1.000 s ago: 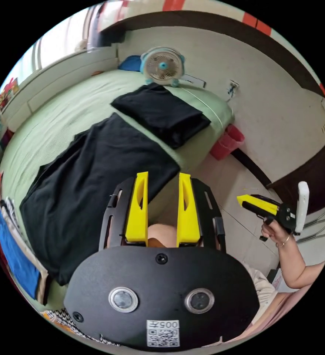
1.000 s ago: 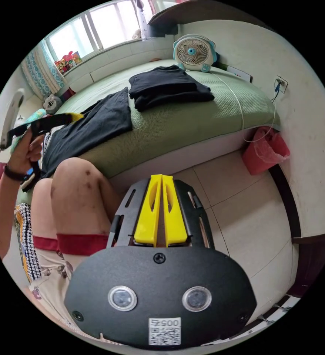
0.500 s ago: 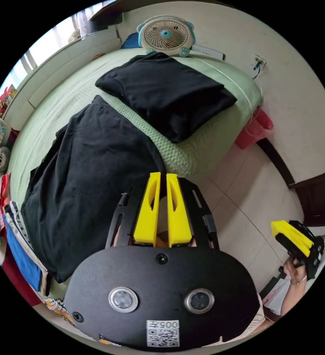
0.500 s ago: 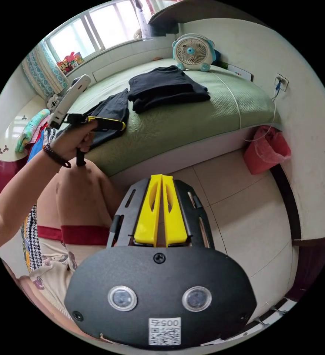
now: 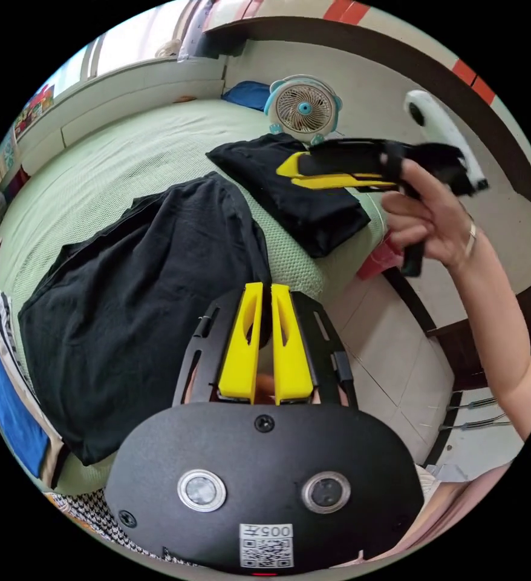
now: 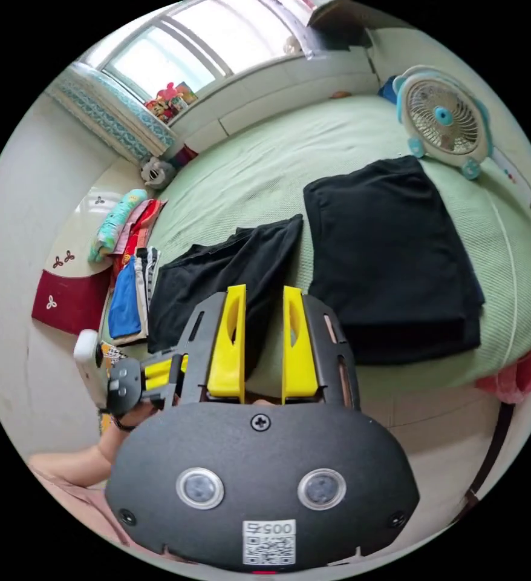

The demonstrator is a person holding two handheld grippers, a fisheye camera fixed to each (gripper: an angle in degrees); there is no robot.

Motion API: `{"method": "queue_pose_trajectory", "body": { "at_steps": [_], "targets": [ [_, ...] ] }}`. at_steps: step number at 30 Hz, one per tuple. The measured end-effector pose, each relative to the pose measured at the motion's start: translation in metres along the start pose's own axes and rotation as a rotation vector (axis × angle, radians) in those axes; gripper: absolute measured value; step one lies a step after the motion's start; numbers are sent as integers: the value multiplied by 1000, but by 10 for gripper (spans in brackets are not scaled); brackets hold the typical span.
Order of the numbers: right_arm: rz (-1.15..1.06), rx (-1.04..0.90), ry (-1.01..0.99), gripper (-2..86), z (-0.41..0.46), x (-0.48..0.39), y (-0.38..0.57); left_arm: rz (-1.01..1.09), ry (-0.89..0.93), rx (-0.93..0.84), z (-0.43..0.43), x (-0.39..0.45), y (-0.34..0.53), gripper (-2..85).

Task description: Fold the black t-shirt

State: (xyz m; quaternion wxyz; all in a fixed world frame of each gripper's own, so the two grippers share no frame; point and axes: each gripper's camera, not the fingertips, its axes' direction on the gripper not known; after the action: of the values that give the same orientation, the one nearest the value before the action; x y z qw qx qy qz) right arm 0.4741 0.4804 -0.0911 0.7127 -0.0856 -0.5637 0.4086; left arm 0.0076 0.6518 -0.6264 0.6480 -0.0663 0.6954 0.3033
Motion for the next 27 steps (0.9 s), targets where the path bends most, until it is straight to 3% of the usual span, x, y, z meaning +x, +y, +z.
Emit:
{"method": "queue_pose_trajectory", "body": {
  "at_steps": [13,17,27],
  "targets": [
    [210,-178,-47,91,119,32,-123,99,31,56,-29,-40,26,43],
    [250,-156,-99,79,136,27,-136,152,66,67,-38,-59,35,43],
    [169,-53,51,38,147,-62,-156,84,27,71,-89,-111,73,39]
  ]
}}
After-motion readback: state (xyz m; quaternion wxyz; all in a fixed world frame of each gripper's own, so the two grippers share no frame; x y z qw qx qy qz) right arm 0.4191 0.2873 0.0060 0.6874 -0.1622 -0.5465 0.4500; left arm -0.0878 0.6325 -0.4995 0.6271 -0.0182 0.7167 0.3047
